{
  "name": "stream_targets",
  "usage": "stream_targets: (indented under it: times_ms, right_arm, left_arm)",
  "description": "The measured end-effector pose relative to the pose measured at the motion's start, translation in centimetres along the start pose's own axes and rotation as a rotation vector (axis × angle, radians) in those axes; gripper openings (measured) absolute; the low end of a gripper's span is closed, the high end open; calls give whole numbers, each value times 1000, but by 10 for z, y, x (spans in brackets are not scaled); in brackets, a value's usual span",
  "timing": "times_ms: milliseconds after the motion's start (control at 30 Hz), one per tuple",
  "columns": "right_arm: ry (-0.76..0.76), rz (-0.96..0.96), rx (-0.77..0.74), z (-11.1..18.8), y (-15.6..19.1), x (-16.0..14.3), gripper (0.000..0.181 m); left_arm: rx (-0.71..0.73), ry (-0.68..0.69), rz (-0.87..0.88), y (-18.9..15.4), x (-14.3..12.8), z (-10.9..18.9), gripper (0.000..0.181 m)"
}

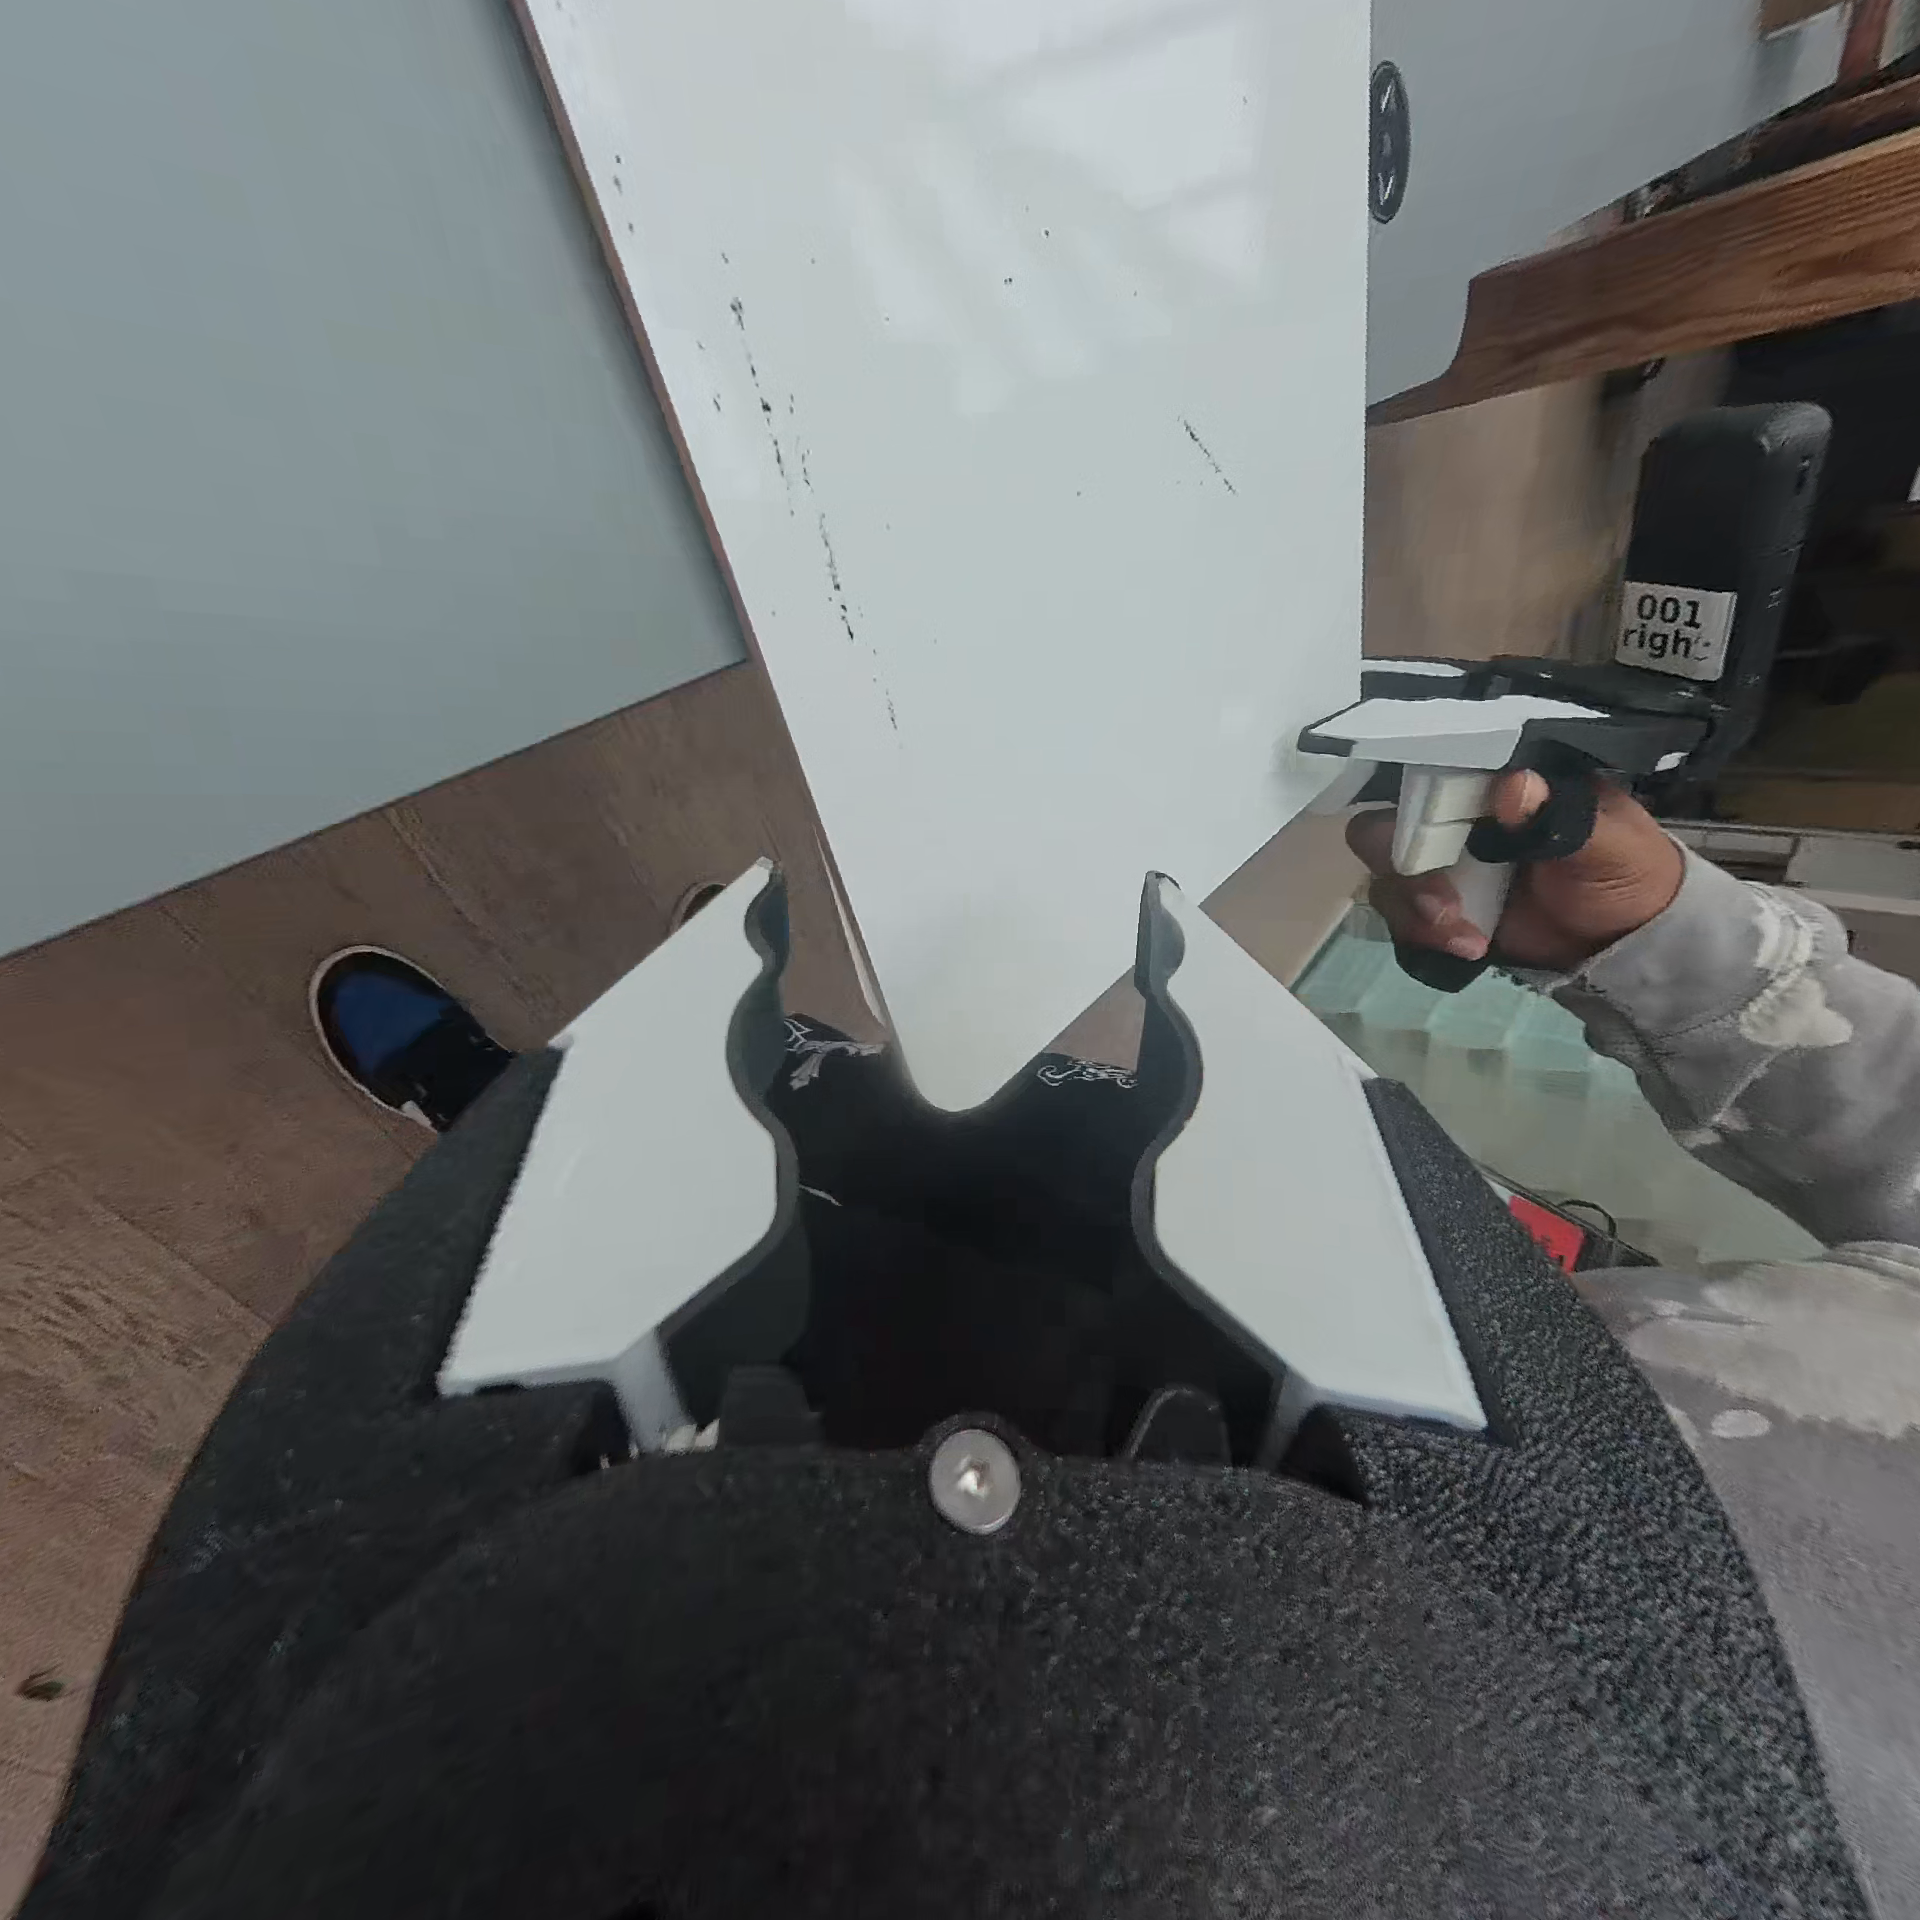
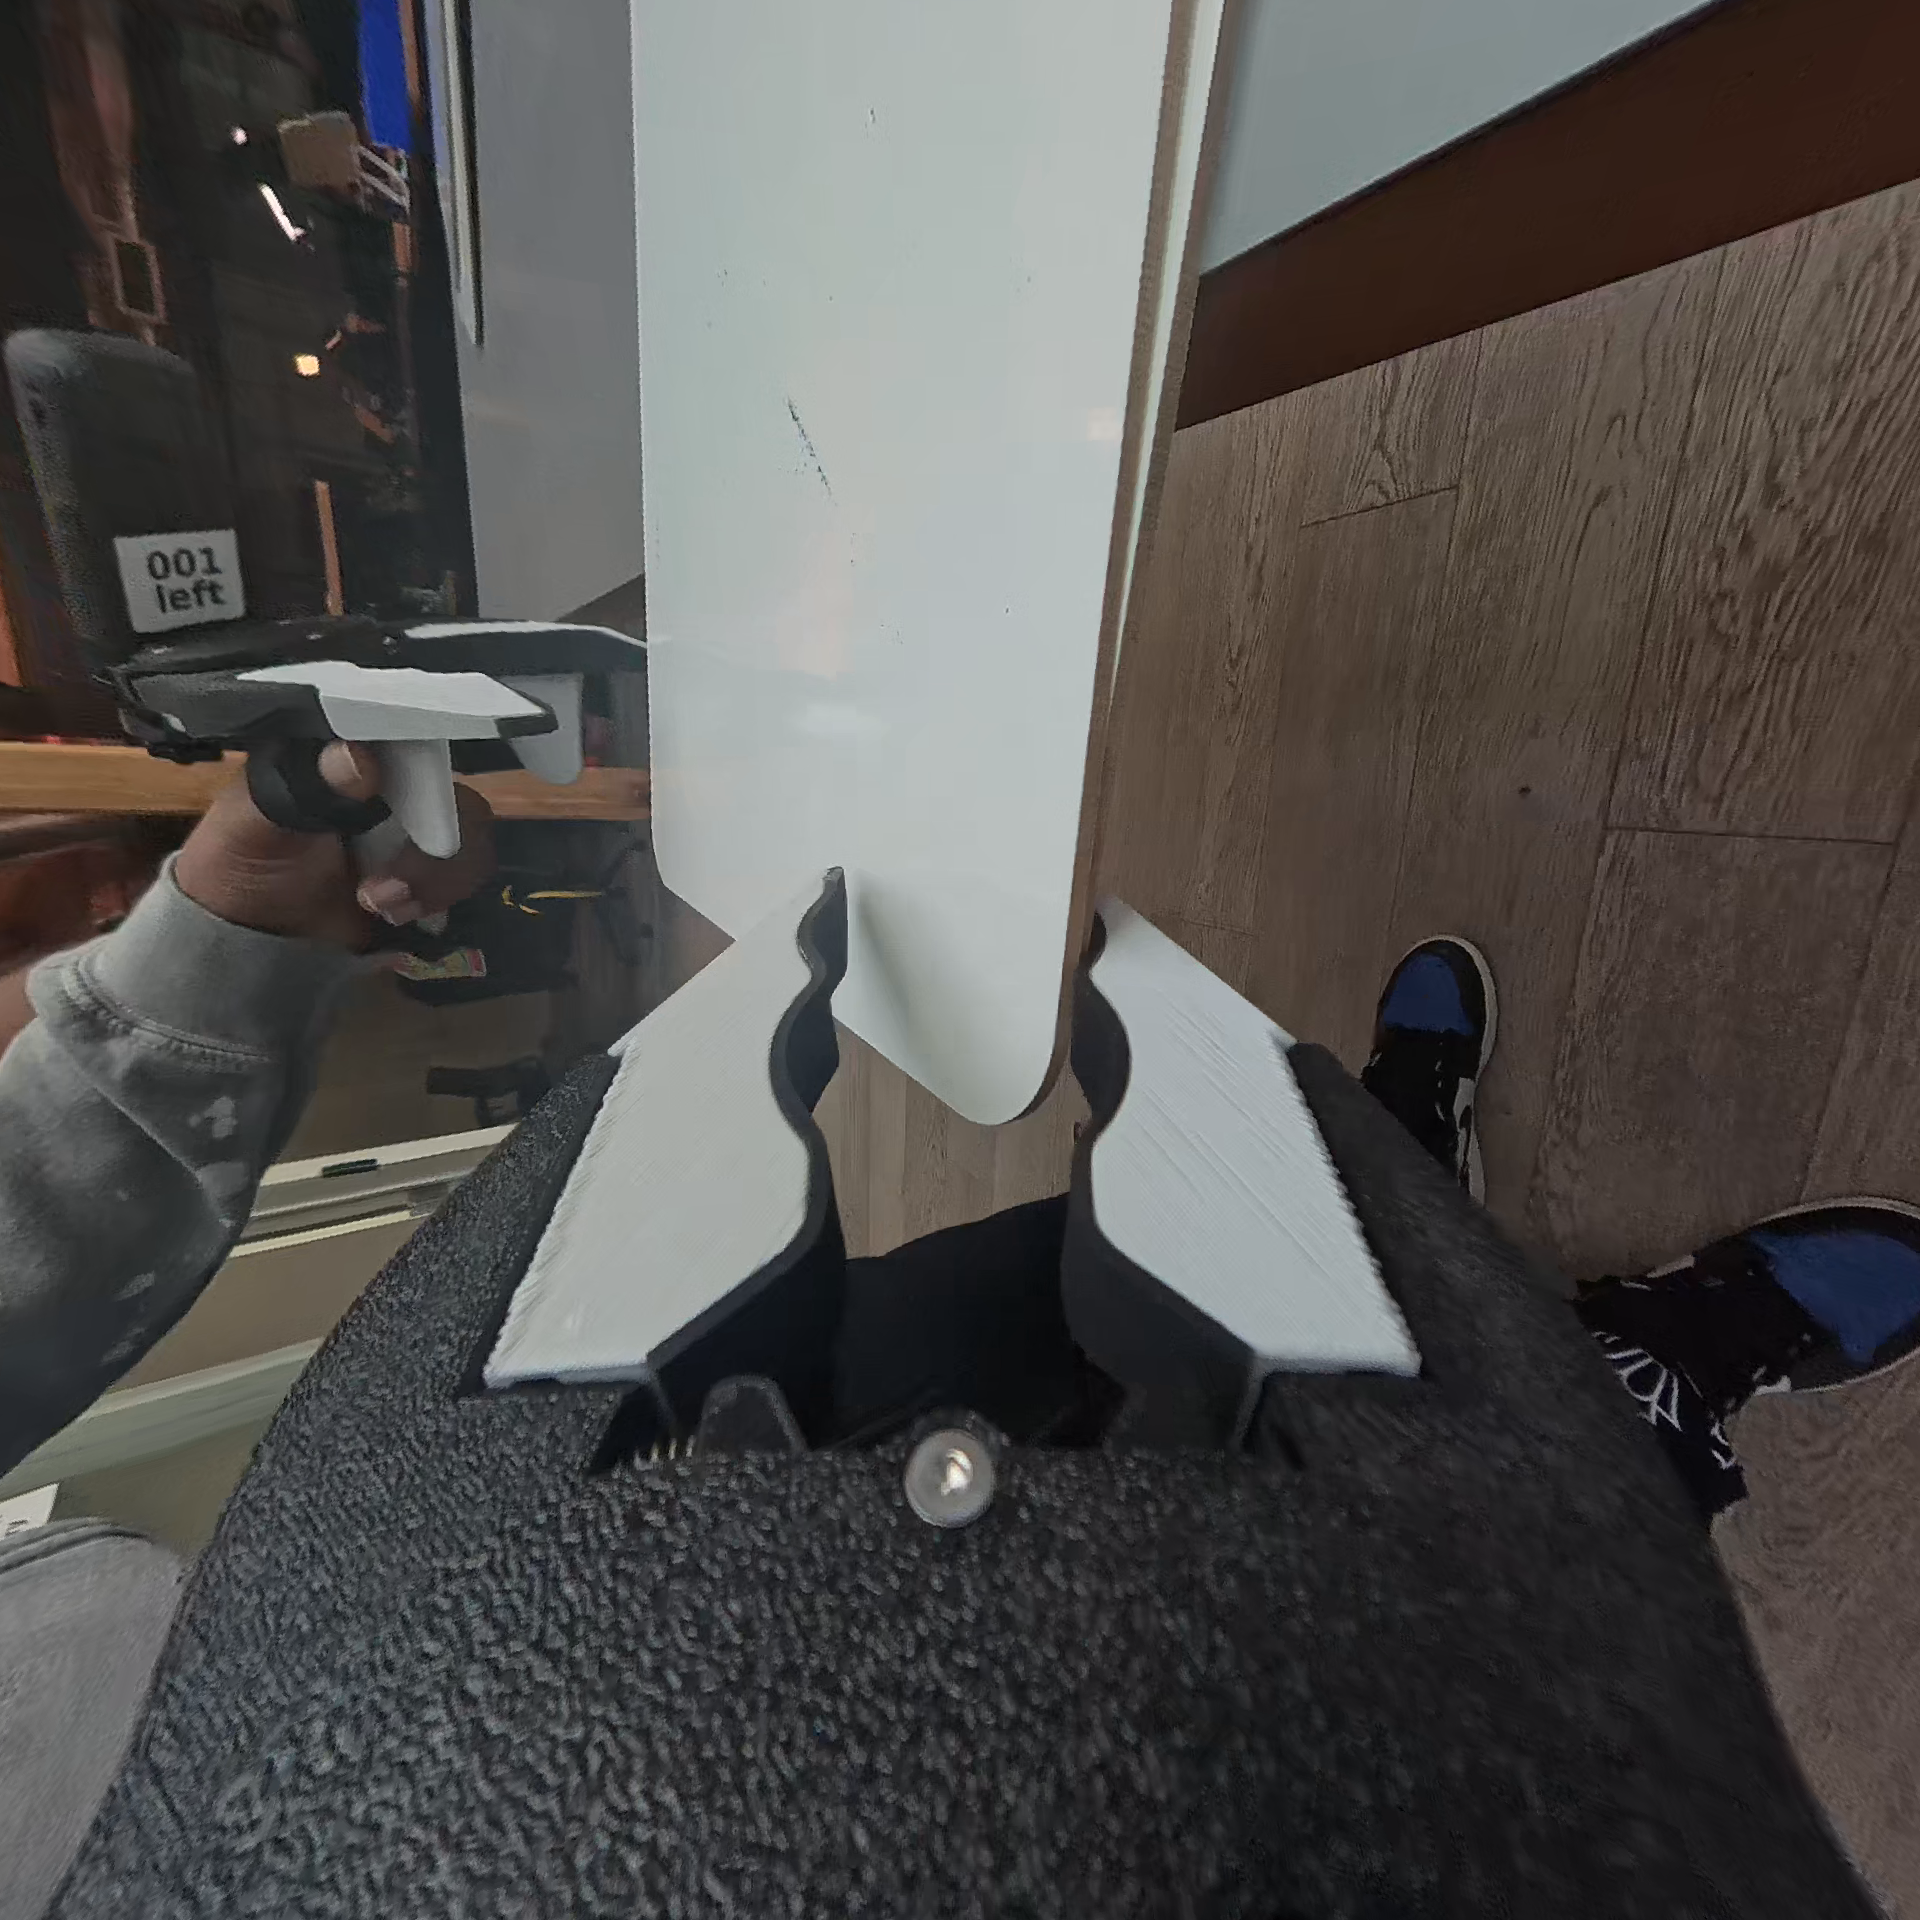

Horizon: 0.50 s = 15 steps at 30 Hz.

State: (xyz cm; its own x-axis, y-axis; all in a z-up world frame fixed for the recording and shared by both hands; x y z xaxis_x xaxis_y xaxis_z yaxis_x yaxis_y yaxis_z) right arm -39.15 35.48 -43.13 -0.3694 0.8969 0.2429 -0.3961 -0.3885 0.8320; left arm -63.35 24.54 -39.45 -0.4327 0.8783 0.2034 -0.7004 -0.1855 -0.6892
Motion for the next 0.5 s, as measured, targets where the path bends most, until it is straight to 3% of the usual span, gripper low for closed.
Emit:
stream_targets:
  times_ms: [67,167,400,500]
  right_arm:
    - [-21,-14,-34,-2,3,-3,62]
    - [-43,74,-107,4,7,-5,70]
    - [184,623,-356,5,8,-15,89]
    - [249,710,-393,-3,9,-8,89]
  left_arm:
    - [-49,21,31,0,-10,-5,71]
    - [-5,97,-43,-1,-25,-10,81]
    - [276,246,-507,-5,-47,-32,98]
    - [315,263,-590,-8,-42,-38,80]
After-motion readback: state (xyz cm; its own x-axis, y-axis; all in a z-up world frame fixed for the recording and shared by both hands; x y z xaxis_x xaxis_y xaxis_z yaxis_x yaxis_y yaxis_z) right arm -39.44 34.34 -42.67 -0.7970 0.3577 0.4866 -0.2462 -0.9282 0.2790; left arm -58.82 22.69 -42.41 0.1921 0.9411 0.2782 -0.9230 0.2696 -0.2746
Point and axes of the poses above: each gripper's, where its closed fingertips meet, z back along the fingers, x out of its top, y = z × x across the jaws, the point moved 7 cm from there along z, back along the fingers, and after that the axes turned 1 degree about z, right-handed, at the moved point
